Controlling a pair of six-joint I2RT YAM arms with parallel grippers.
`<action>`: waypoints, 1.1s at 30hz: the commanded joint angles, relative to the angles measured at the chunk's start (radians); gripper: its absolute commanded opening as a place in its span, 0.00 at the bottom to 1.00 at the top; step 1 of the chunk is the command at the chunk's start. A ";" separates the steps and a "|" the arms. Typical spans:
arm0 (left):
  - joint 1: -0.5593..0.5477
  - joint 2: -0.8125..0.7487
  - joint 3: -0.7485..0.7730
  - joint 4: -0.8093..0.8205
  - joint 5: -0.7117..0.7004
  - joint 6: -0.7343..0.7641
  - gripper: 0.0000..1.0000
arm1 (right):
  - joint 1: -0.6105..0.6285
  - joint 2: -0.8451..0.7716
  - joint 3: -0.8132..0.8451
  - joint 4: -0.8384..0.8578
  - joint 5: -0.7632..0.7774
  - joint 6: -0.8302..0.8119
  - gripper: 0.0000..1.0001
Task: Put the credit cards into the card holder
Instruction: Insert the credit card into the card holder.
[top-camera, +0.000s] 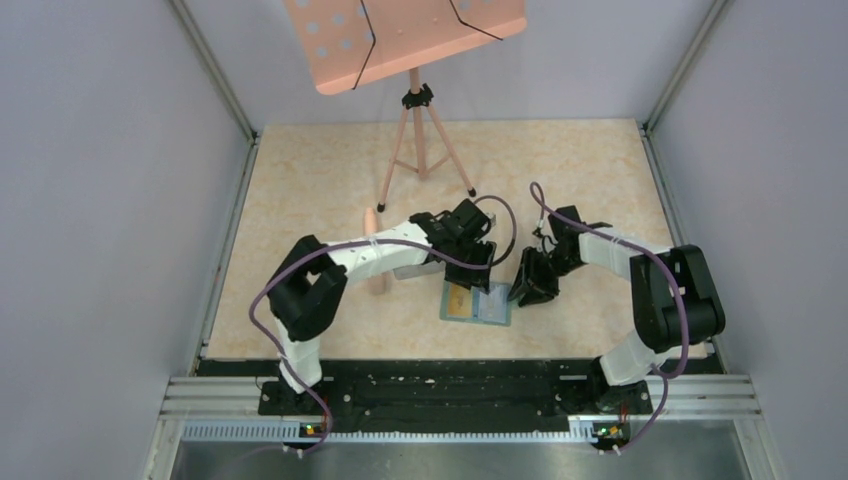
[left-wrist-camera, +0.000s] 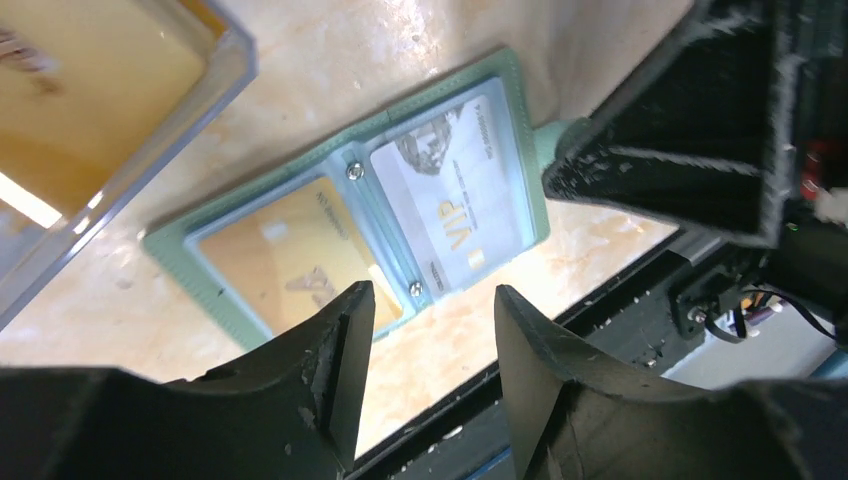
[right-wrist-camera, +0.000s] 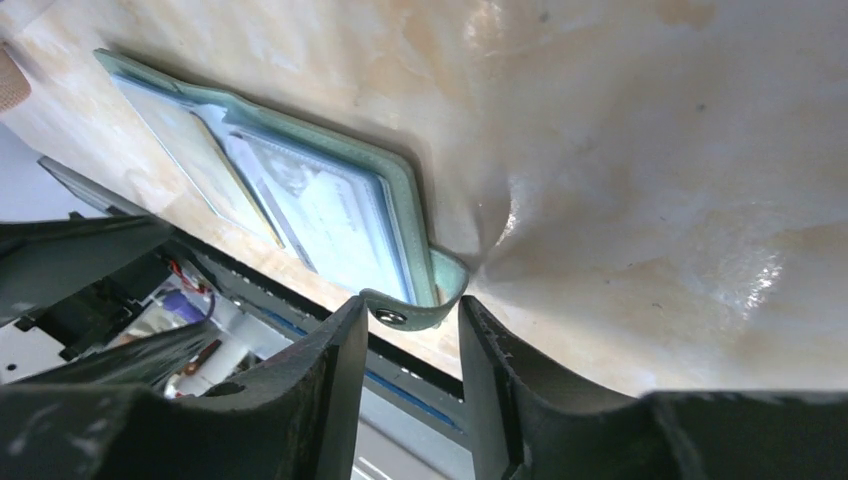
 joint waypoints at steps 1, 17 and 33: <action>0.026 -0.159 -0.069 0.062 -0.061 -0.003 0.54 | 0.024 -0.051 0.090 -0.062 0.052 -0.036 0.41; 0.255 -0.445 -0.555 0.466 0.243 -0.229 0.54 | 0.215 0.002 0.427 -0.230 0.256 -0.066 0.54; 0.373 -0.432 -0.596 0.417 0.314 -0.161 0.50 | 0.361 0.214 0.445 -0.053 0.145 0.011 0.09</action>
